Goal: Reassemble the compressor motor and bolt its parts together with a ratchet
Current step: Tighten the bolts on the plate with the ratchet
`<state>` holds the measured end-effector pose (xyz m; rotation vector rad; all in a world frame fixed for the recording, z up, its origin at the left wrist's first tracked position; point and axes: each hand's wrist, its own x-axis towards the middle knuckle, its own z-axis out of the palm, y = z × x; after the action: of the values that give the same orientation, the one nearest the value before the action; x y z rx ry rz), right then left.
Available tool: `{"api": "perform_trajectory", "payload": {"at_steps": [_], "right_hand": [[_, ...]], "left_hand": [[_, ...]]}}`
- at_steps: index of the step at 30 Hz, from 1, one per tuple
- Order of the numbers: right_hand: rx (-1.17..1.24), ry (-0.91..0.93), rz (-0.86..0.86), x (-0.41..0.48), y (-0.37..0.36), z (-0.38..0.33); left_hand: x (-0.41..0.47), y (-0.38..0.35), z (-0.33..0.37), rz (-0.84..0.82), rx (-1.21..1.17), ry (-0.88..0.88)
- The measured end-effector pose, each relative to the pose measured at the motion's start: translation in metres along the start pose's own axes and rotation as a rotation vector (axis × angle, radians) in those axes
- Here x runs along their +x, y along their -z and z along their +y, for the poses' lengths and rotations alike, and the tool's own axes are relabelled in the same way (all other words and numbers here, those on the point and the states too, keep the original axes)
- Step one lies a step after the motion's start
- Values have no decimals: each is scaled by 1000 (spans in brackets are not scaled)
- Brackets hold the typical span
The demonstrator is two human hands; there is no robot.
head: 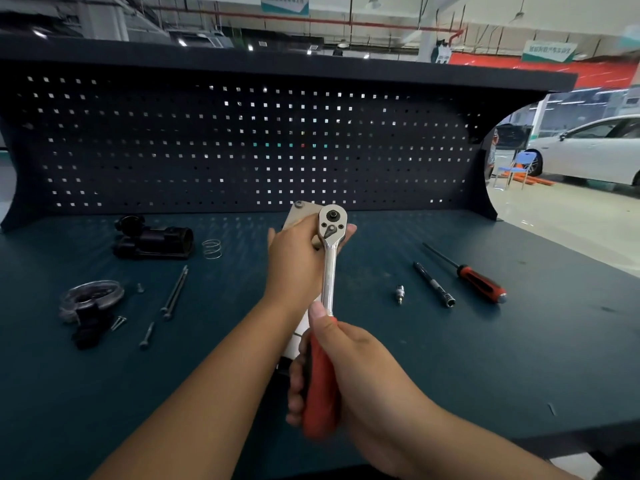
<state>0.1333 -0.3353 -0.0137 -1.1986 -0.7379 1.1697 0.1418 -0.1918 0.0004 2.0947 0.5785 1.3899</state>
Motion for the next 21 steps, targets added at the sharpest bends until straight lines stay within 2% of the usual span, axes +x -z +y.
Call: {"api": "perform_trajectory", "payload": {"at_steps": [4,6,11,14,16,19,21], "right_hand": [[-173,-62,12,-4,22,-12],[-402,-92,43,-7,48,-29],[-1473,-57,155,14,110,-120],[-1992,200,226,44,116,-185],[-2235,407,229,71,106,-215],[-2530,628,199,110,83,-238],[-2569,746,135,125,73,-242]], "left_hand": [[4,-2,-2,31,78,13],[7,0,-9,31,158,5],[8,-2,-15,-38,243,-30],[5,-4,-13,-49,198,-45],[5,-4,-14,-51,178,-60],[5,-3,-15,-42,191,-75],[3,-3,-15,-51,197,-78]]}}
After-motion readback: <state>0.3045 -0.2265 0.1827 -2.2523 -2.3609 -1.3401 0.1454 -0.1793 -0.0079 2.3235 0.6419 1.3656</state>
